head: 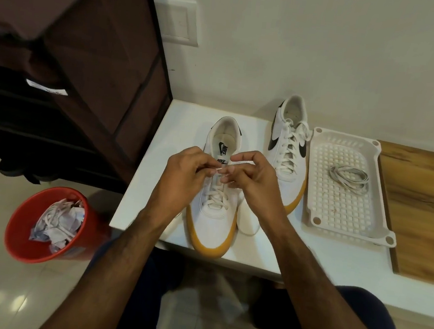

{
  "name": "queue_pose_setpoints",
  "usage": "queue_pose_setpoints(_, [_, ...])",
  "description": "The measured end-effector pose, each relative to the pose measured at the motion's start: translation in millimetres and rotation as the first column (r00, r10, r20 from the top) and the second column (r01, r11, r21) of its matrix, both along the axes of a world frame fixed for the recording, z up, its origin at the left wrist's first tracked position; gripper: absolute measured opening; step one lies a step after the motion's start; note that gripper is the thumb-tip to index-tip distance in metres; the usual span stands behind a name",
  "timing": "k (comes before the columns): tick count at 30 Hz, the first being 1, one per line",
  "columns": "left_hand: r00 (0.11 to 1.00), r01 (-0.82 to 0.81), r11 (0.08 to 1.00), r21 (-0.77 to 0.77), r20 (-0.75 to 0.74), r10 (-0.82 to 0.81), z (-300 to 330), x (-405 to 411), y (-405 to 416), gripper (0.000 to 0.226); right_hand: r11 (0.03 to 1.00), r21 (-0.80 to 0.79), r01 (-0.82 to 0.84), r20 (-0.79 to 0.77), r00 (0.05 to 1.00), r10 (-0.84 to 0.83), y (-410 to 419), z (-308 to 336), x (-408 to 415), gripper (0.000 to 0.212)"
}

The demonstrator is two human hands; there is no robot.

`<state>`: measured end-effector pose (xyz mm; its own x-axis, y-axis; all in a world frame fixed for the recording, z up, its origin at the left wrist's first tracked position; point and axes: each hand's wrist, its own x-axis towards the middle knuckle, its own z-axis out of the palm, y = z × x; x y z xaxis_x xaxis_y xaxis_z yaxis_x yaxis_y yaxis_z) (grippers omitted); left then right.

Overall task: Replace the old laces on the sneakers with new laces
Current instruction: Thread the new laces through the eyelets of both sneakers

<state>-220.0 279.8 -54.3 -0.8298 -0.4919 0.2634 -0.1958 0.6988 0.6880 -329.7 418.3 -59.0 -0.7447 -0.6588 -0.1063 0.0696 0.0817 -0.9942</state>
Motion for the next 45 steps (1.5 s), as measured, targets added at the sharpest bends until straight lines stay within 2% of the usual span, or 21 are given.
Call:
queue_pose_setpoints(2, [0.999, -0.032, 0.999, 0.021, 0.014, 0.031, -5, -1, -3, 0.016, 0.980, 0.155, 0.127, -0.206, 0.974, -0.093, 0, -4, -1, 0.013])
queue_pose_setpoints(3, [0.999, -0.036, 0.999, 0.037, 0.025, 0.035, -7, -1, -5, 0.015, 0.961, 0.212, 0.175, -0.260, 0.958, -0.117, 0, -5, -1, 0.017])
queue_pose_setpoints(8, [0.993, 0.021, 0.998, 0.051, 0.117, -0.027, -15, -4, -5, 0.015, 0.914, 0.374, 0.158, -0.216, 0.973, -0.080, -5, -11, -4, 0.042])
queue_pose_setpoints(12, [0.990, 0.036, 0.999, 0.027, 0.135, -0.039, -16, -6, -2, 0.013, 0.886, 0.434, 0.166, -0.263, 0.963, -0.052, -8, -14, -4, 0.038])
queue_pose_setpoints(18, [0.986, 0.043, 0.999, -0.012, 0.162, -0.040, -23, -13, 4, 0.013, 0.915, 0.398, 0.064, -0.207, 0.978, 0.021, -1, -10, -16, 0.012])
queue_pose_setpoints(23, [0.986, 0.031, 0.999, -0.020, 0.162, -0.028, -27, -19, 6, 0.012, 0.939, 0.344, -0.015, -0.093, 0.994, 0.049, 6, -12, -23, 0.012])
queue_pose_setpoints(29, [0.988, 0.027, 0.999, -0.034, 0.150, -0.022, -31, -22, 6, 0.014, 0.944, 0.329, -0.019, -0.097, 0.994, 0.053, 5, -12, -22, 0.011])
queue_pose_setpoints(36, [0.989, 0.063, 0.988, -0.140, 0.138, -0.044, -24, -20, 9, 0.011, 0.948, 0.317, -0.013, -0.084, 0.996, 0.041, 6, -13, -22, 0.010])
queue_pose_setpoints(40, [0.994, 0.053, 0.997, -0.051, 0.097, -0.048, -26, -19, 9, 0.011, 0.949, 0.316, -0.023, -0.094, 0.994, 0.055, 6, -14, -23, 0.012])
queue_pose_setpoints(43, [0.994, 0.004, 0.993, 0.119, 0.107, -0.017, -27, -21, 11, 0.023, 0.950, 0.308, -0.042, -0.090, 0.993, 0.073, 8, -14, -24, 0.016])
queue_pose_setpoints(45, [0.992, -0.041, 0.986, 0.161, 0.128, 0.021, -26, -21, 12, 0.033, 0.948, 0.305, -0.087, -0.112, 0.986, 0.126, 11, -15, -28, 0.012])
